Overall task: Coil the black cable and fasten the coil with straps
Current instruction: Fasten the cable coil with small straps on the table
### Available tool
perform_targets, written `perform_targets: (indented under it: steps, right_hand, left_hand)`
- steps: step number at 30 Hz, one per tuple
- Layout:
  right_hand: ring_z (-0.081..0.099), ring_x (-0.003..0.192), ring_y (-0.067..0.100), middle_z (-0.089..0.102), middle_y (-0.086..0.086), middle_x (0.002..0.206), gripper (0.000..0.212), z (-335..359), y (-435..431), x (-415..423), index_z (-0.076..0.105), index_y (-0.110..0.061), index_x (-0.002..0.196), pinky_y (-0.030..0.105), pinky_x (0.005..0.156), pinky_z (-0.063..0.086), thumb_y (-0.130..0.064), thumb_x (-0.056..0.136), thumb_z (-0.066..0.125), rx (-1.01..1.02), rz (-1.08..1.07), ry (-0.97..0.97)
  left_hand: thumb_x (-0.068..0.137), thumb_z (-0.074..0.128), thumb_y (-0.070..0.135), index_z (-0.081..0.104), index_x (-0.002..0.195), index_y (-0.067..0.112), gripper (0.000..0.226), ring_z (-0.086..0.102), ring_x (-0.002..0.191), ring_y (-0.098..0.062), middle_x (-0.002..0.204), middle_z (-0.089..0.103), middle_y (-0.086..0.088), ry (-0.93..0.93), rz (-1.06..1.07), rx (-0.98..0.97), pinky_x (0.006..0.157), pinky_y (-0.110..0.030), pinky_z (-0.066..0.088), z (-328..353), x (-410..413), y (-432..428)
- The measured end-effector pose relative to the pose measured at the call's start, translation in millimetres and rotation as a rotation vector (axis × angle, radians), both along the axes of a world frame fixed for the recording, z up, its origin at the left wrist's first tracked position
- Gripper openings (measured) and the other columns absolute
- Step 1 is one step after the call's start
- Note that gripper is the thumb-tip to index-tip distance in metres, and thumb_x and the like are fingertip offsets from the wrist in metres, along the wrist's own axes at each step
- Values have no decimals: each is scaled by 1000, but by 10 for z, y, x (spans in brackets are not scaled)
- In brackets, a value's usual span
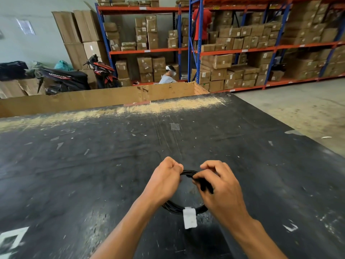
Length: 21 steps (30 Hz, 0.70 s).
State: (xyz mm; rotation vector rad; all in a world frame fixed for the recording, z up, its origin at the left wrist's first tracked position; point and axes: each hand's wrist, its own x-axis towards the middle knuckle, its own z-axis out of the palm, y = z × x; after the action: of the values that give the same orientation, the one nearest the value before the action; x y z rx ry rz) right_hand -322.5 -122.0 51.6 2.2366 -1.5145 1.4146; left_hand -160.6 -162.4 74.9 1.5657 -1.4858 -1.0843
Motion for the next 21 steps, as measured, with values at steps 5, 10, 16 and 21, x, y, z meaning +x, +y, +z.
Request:
perform_targets:
  steps: [5, 10, 16, 21]
  right_hand:
    - [65, 81, 18, 73, -2, 93, 24, -65, 7, -15, 72, -12, 79, 41, 65, 53, 2, 65, 85, -59, -5, -25]
    - [64, 78, 20, 73, -3, 90, 19, -68, 12, -31, 72, -11, 80, 42, 63, 52, 2, 70, 83, -98, 10, -43]
    - [66, 78, 8, 73, -11, 84, 23, 26, 30, -20, 75, -15, 85, 32, 68, 52, 7, 78, 75, 52, 114, -268]
    - [66, 71, 14, 74, -7, 79, 13, 110, 14, -19, 74, -21, 82, 34, 66, 52, -8, 83, 74, 297, 180, -497]
  left_hand:
    - [76, 47, 34, 53, 75, 26, 10, 42, 43, -7, 53, 61, 15, 31, -102, 13, 47, -28, 35, 50, -36, 36]
    - [86, 53, 32, 56, 77, 28, 10, 43, 45, 0, 53, 58, 20, -14, -129, -91, 51, -25, 38, 63, -30, 61]
    - [93, 62, 23, 61, 78, 27, 16, 56, 67, -3, 74, 66, 12, -92, -101, -288, 64, -19, 42, 50, 0, 92]
    - [90, 66, 21, 63, 76, 29, 17, 53, 58, 3, 63, 62, 28, -122, -132, -350, 57, -13, 38, 87, 37, 103]
